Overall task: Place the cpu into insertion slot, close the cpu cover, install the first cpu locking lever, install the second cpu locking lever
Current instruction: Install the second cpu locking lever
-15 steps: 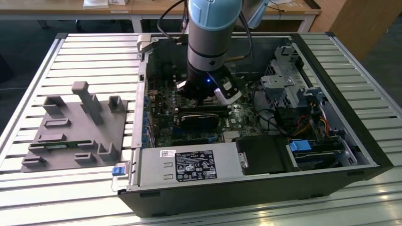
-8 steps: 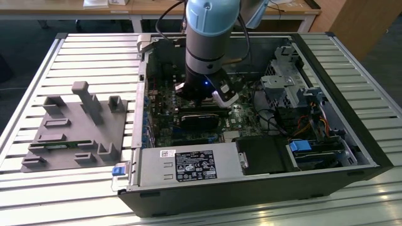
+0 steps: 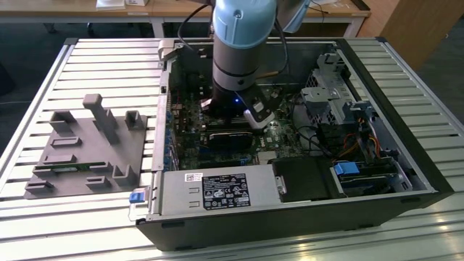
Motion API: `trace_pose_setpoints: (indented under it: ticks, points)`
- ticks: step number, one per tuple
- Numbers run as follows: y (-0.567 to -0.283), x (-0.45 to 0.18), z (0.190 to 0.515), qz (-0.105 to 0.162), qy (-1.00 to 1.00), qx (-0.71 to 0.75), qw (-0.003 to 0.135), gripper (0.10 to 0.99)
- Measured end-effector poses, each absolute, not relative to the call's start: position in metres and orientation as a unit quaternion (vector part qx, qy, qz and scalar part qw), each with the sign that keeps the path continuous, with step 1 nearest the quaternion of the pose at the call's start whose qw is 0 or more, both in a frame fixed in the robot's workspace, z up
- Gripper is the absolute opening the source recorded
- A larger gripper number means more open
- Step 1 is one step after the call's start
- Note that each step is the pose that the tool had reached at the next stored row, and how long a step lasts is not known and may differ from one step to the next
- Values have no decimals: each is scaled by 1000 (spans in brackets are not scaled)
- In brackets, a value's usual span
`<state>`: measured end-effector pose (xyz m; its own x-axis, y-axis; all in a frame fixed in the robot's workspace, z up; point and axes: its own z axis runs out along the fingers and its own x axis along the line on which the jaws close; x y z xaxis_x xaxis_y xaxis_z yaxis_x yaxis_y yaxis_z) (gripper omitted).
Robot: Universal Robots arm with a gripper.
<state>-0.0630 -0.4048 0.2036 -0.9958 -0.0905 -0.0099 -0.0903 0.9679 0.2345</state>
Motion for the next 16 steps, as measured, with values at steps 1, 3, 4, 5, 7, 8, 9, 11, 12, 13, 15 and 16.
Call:
trace_pose_setpoints:
  ticks: [1, 3, 4, 5, 7, 8, 9, 11, 12, 13, 15, 16]
  points:
    - [-406, -64, 204, -120, -992, 46, 0, 118]
    - [-407, -65, 203, -121, -992, 46, 0, 118]
    - [-407, -65, 203, -122, -991, 46, 0, 118]
    - [-408, -66, 203, -123, -991, 46, 0, 118]
    - [-409, -67, 202, -125, -991, 46, 0, 118]
    - [-409, -67, 201, -126, -991, 46, 0, 118]
    - [-409, -67, 201, -126, -991, 47, 0, 118]
    - [-409, -68, 200, -128, -991, 47, 0, 118]
    - [-409, -68, 200, -129, -991, 47, 0, 118]
    - [-409, -69, 200, -130, -990, 47, 0, 118]
    - [-409, -69, 198, -132, -990, 47, 0, 118]
    - [-409, -70, 198, -132, -990, 47, 0, 118]
